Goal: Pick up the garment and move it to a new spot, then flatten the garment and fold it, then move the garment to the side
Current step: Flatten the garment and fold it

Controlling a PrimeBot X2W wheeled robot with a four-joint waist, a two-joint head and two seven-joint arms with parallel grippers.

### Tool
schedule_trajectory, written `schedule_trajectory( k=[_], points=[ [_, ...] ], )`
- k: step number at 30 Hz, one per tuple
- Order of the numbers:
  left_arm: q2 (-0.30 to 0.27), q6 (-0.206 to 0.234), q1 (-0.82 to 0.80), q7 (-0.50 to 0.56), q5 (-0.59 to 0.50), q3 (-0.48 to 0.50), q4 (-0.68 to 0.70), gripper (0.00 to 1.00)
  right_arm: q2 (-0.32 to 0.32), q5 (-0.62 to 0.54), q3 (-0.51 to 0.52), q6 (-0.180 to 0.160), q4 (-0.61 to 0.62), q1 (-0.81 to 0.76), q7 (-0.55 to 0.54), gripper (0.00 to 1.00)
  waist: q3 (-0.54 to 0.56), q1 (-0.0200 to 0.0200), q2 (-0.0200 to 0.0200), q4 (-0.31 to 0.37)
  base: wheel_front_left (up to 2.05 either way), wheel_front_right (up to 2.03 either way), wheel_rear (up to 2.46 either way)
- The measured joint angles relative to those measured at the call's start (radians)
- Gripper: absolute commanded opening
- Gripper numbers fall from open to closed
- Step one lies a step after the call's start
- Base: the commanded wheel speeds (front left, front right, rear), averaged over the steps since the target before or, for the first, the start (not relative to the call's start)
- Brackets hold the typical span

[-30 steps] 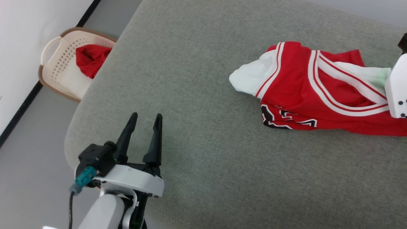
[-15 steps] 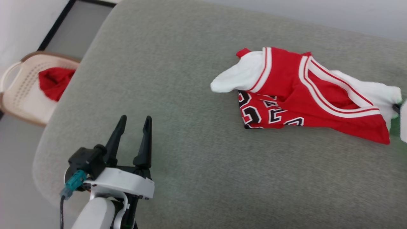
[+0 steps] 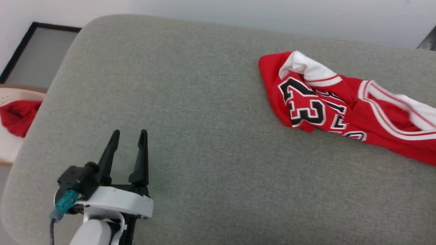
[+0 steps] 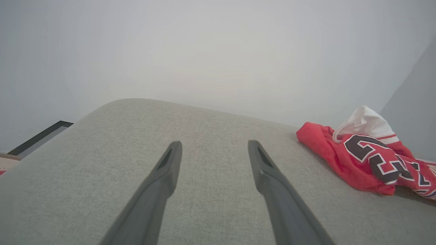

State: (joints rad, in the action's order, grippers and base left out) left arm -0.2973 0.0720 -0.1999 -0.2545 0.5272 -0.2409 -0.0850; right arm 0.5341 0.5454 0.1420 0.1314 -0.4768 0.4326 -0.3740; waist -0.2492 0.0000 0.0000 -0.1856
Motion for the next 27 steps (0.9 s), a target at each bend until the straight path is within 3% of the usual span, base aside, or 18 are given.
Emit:
schedule_trajectory(
  k=[5, 8, 16, 26, 27],
  points=[
    [-0.004, 0.004, -0.001, 0.013, 0.0, -0.006, 0.014, 1.0, -0.069, -0.095, 0.206, 0.0, 0.111, -0.056, 0.023, 0.0, 0.008, 0.0, 0.0, 0.019, 0.0, 0.0, 0.0],
    [-0.006, 0.007, -0.002, 0.016, 0.0, -0.007, 0.02, 1.0, -0.108, -0.153, 0.279, 0.0, 0.17, -0.077, -0.008, 0.0, 0.005, 0.0, 0.0, 0.021, 0.0, 0.0, 0.0],
    [-0.005, 0.009, -0.001, 0.017, 0.004, -0.014, 0.015, 1.0, -0.216, -0.25, 0.364, 0.0, 0.231, -0.14, -0.059, 0.0, 0.007, 0.0, 0.0, 0.022, 0.0, 0.0, 0.0],
    [-0.015, 0.01, 0.0, 0.026, 0.007, -0.021, 0.013, 1.0, -0.25, -0.32, 0.413, 0.0, 0.265, -0.135, -0.018, 0.0, 0.027, 0.0, 0.0, 0.04, 0.0, 0.0, 0.0],
    [-0.014, 0.009, 0.0, 0.026, 0.01, -0.024, 0.013, 1.0, -0.253, -0.328, 0.423, 0.0, 0.259, -0.135, -0.017, 0.13, 0.029, 0.0, 0.0, 0.041, 0.0, 0.0, 0.0]
  ],
)
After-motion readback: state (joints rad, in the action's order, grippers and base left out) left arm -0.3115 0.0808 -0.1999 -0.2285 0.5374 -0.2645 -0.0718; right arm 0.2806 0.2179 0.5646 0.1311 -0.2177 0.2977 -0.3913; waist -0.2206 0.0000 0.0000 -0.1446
